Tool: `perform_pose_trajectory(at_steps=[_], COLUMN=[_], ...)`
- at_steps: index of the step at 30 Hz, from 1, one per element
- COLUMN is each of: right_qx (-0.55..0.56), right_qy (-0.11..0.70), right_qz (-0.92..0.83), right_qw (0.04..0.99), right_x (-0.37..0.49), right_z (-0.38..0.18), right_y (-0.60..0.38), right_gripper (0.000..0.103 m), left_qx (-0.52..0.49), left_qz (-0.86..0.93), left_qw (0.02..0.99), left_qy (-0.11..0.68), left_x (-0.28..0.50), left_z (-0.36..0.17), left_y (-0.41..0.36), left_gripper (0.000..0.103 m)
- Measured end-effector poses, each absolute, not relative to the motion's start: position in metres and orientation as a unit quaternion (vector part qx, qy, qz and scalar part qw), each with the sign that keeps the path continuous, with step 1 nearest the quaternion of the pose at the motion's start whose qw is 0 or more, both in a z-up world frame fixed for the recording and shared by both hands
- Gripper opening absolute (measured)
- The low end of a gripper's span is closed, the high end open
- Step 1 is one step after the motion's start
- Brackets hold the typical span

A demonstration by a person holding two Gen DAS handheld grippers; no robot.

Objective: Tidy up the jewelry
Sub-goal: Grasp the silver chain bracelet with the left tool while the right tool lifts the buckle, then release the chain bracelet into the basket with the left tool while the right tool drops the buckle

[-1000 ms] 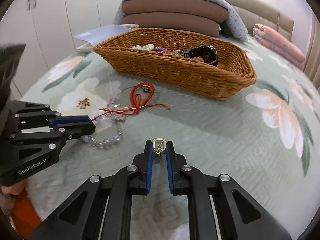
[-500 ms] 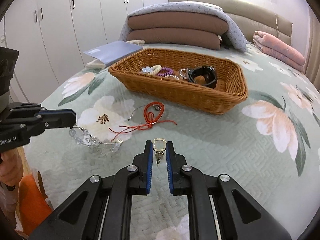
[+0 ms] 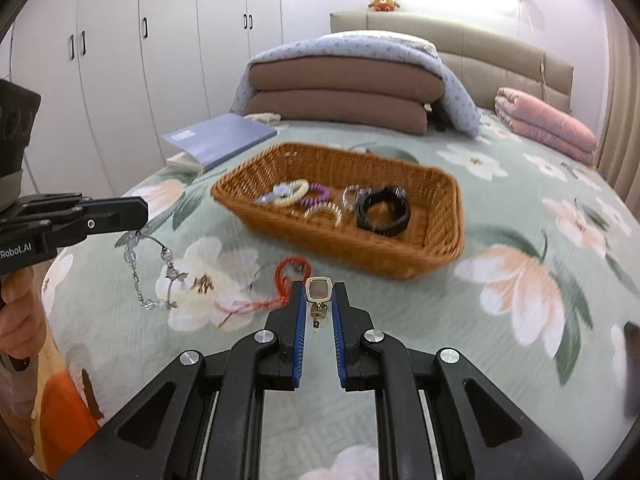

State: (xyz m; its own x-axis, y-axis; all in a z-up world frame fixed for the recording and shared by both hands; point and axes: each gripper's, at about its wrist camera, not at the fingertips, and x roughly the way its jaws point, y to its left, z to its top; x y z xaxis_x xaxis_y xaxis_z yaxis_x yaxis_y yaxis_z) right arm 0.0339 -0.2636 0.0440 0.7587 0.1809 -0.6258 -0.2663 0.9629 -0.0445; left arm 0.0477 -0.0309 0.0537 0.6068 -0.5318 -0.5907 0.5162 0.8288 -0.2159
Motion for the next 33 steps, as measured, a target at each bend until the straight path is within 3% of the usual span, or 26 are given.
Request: perform_pose_trajectory(at_steps=[17, 33], right_qx=[-0.038, 0.007], right_qy=[0.314, 0.441], right_qz=[0.108, 0.11], right_qw=[0.943, 0.891], right_x=[0.161, 0.268], right_z=[0.092, 0.02], right_y=[-0.269, -0.263], right_gripper=[0.014, 0.014], left_qx=[0.0, -0.02], left_qz=[-0.277, -0.253], left_qw=[0.92, 0.912], left_qy=[0.278, 0.321], left_x=[0.144, 0.232], left_z=[0.107, 0.058], left_y=[-0.066, -0.074], left_gripper=[0.001, 0.001])
